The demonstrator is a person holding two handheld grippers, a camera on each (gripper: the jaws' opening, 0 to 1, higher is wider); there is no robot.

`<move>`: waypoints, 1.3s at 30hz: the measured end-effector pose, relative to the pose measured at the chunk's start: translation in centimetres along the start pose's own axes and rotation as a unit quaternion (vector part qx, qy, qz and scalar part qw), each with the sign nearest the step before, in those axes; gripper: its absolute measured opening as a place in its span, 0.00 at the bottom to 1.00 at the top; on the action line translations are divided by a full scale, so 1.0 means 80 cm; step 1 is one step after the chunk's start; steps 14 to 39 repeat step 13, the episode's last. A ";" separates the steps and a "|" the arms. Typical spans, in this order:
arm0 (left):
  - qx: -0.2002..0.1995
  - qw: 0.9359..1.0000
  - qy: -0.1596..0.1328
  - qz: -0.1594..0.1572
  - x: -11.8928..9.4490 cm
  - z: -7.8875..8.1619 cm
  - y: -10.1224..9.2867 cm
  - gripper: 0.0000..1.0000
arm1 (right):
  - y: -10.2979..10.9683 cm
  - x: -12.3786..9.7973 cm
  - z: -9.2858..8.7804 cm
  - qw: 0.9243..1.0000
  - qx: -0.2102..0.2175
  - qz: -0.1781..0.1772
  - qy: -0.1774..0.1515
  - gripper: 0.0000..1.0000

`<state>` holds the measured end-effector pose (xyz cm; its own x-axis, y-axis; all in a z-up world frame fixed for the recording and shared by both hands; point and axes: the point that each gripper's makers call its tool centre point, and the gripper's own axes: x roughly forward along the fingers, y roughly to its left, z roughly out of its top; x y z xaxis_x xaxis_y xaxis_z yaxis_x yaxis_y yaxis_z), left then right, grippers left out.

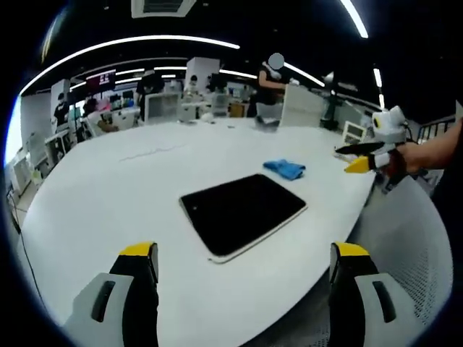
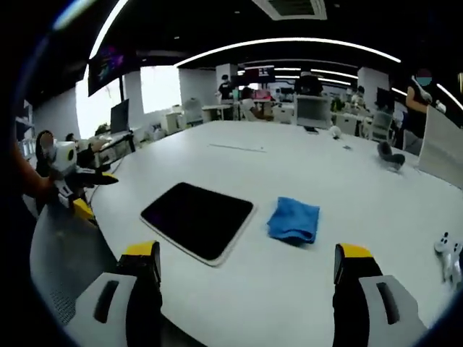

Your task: Wipe the mirror surface with the cleaning cloth until all visible marks leave the cleaned area.

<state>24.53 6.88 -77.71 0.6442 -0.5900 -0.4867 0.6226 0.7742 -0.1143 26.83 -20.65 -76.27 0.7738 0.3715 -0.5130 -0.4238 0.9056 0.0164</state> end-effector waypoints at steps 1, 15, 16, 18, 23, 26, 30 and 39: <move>0.000 1.000 0.002 0.000 0.000 -0.001 0.000 0.99 | 0.007 0.000 -0.001 1.000 -0.004 -0.001 -0.006 1.00; 0.010 1.000 -0.002 -0.006 -0.001 0.001 -0.004 0.99 | 0.007 -0.001 -0.014 1.000 -0.009 -0.024 -0.014 1.00; 0.010 1.000 -0.002 -0.006 -0.001 0.001 -0.004 0.99 | 0.007 -0.001 -0.014 1.000 -0.009 -0.024 -0.014 1.00; 0.010 1.000 -0.002 -0.006 -0.001 0.001 -0.004 0.99 | 0.007 -0.001 -0.014 1.000 -0.009 -0.024 -0.014 1.00; 0.010 1.000 -0.002 -0.006 -0.001 0.001 -0.004 0.99 | 0.007 -0.001 -0.014 1.000 -0.009 -0.024 -0.014 1.00; 0.010 1.000 -0.002 -0.006 -0.001 0.001 -0.004 0.99 | 0.007 -0.001 -0.014 1.000 -0.009 -0.024 -0.014 1.00; 0.010 1.000 -0.002 -0.006 -0.001 0.001 -0.004 0.99 | 0.007 -0.001 -0.014 1.000 -0.009 -0.024 -0.014 1.00; 0.010 1.000 -0.002 -0.006 -0.001 0.001 -0.004 0.99 | 0.007 -0.001 -0.014 1.000 -0.009 -0.024 -0.014 1.00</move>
